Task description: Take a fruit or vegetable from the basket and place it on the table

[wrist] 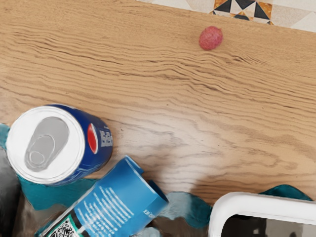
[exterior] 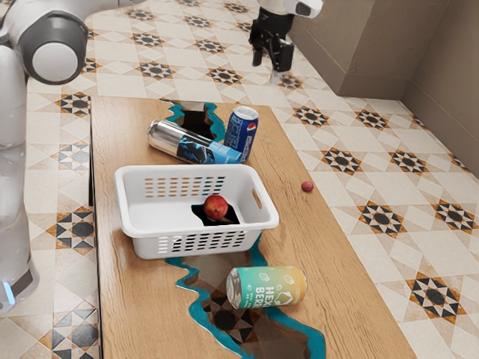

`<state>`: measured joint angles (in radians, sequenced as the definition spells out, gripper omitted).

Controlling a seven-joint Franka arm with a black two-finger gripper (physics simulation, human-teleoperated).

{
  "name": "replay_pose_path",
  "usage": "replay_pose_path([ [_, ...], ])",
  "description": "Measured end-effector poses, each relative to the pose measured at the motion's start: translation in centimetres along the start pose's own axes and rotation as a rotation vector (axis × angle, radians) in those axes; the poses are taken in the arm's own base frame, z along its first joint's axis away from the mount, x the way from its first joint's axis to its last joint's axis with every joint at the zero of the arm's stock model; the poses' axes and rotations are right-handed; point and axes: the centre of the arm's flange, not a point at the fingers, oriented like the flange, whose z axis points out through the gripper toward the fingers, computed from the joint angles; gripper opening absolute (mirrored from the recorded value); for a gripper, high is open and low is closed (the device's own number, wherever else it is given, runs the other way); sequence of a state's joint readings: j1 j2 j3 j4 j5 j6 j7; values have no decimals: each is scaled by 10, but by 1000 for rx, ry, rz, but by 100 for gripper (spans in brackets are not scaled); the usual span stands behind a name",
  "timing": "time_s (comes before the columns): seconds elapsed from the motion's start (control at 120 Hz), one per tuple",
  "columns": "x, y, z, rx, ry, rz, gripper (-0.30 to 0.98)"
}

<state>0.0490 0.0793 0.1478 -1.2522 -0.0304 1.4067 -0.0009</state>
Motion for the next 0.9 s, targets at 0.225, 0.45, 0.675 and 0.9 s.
replay_pose_path([
  [0.225, -18, 17, -37, -18, 32, 32, 69],
  [0.45, -52, 38, -102, -53, 112, -103, 69],
  [0.675, -9, 19, -22, 12, -50, -508, 69],
  [0.9, -17, 15, 35, 48, -121, -768, 69],
])
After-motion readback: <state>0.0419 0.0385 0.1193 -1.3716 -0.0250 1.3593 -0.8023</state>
